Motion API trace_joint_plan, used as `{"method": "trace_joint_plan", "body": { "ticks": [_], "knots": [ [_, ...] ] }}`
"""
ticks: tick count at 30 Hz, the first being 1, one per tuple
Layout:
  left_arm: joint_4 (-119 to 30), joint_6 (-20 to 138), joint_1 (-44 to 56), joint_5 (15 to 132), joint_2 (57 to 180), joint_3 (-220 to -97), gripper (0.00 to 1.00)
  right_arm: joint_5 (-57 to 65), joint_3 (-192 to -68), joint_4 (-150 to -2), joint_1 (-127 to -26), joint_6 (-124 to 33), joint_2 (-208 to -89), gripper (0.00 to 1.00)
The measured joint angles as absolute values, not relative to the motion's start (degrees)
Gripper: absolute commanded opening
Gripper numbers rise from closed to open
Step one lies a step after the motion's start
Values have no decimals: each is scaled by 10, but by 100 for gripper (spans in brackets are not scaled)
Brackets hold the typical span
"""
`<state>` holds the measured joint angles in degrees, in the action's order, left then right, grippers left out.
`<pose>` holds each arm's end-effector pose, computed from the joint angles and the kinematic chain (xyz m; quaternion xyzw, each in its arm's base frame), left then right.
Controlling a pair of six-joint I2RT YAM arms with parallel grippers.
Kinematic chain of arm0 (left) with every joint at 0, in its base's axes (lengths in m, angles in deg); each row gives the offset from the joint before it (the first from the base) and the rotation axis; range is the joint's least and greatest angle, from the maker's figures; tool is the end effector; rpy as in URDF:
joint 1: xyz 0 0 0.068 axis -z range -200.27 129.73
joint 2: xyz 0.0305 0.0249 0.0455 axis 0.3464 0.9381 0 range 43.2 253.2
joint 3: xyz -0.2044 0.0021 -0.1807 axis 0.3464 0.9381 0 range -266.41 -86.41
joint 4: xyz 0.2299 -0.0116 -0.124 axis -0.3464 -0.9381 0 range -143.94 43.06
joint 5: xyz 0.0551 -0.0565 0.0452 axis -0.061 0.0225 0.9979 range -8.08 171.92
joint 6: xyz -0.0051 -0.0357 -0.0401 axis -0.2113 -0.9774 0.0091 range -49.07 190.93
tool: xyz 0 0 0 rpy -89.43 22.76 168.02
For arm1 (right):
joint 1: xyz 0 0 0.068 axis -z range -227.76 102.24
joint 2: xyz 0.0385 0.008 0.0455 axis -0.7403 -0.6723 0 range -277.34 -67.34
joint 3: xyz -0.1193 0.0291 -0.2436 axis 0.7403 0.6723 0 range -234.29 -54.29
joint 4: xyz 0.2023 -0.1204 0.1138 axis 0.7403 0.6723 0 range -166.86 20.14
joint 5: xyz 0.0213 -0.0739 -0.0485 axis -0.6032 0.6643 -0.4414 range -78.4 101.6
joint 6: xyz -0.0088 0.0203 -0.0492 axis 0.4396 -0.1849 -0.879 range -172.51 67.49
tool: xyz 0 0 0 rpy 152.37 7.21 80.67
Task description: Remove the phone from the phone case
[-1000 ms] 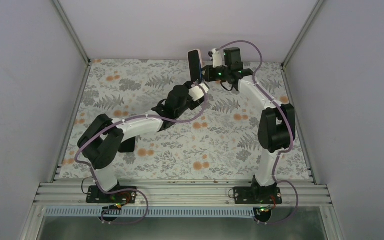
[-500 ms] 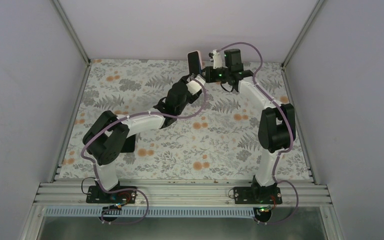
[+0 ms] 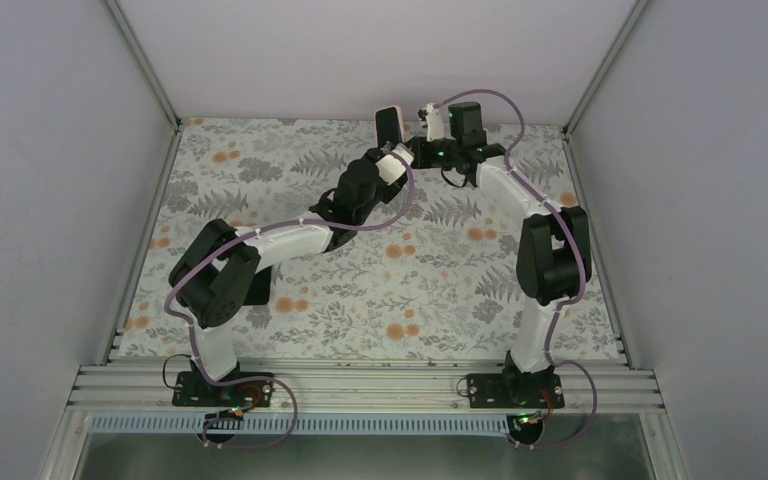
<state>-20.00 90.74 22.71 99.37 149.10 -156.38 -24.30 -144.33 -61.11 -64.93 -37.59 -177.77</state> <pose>0.3238 -0.2872 0.2553 0.3074 0.6929 -0.0159 0.6521 0.4198 0.1516 0.2711 -0.1563 0.8452 0.3832 0.3382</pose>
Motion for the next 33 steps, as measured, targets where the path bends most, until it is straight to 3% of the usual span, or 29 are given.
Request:
{"method": "trace_joint_plan", "body": {
  "ticks": [18, 33],
  "knots": [
    [-222, 891, 230, 982, 1494, -1564, 58, -243, -1445, -623, -649, -368, -1778, 4],
    [-218, 882, 246, 1072, 1540, -1603, 57, -221, -1415, -664, -644, -360, -1759, 4]
  ]
}}
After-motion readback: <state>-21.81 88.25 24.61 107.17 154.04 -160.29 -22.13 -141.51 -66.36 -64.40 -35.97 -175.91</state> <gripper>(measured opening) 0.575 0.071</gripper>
